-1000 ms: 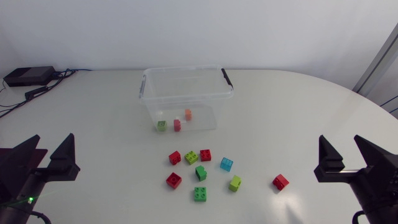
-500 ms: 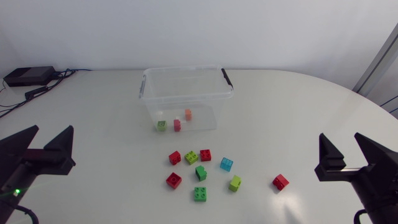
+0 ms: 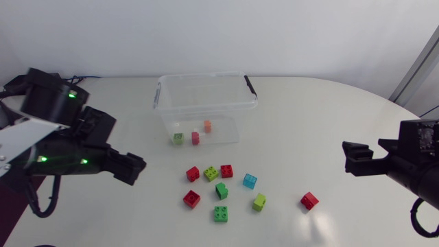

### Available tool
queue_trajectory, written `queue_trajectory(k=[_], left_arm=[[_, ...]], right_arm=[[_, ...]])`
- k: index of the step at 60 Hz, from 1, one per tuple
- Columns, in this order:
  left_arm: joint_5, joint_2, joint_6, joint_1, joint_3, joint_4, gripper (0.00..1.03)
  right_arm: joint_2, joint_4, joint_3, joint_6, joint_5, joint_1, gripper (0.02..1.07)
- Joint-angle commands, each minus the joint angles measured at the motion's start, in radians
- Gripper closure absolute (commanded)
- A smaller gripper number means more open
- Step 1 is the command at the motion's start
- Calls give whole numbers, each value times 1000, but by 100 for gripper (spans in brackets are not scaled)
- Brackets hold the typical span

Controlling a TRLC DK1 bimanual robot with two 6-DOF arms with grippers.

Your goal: Pick up the duplo bricks and place them in the container

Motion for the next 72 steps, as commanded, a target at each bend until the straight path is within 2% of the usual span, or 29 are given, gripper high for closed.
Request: queue_trajectory(k=[1,5,13,17,22,36,43,48,55,62,66,72], left_arm=[[12,89,-2,-58,44,-31,9],[48,199,-18,-97,89,-71,9],[55,350,-41,-182,167,-115,9],[55,394,-52,-215,194,-120,9],[52,528,-78,-261,273,-140,15],[38,716,-110,-314,337,-143,18],[38,779,-127,-362,349,-127,25],[38,804,-132,-359,355,-115,36],[41,824,-135,-334,358,-71,64],[46,827,-134,-331,342,-28,76],[46,822,-130,-337,332,-20,80],[48,772,-121,-336,319,-15,82]], right_arm=[[71,-50,52,-20,2,18,7],[135,-109,83,-74,-39,30,7],[187,-152,90,-146,-151,30,7],[210,-155,93,-146,-151,28,7],[267,-192,119,-139,-151,31,7],[301,-208,112,-142,-149,30,7],[329,-204,109,-146,-146,31,7],[355,-205,104,-162,-146,36,7],[376,-202,100,-168,-145,48,7],[378,-198,92,-180,-145,58,7],[396,-202,90,-192,-143,62,8],[485,-213,92,-217,-146,88,18]])
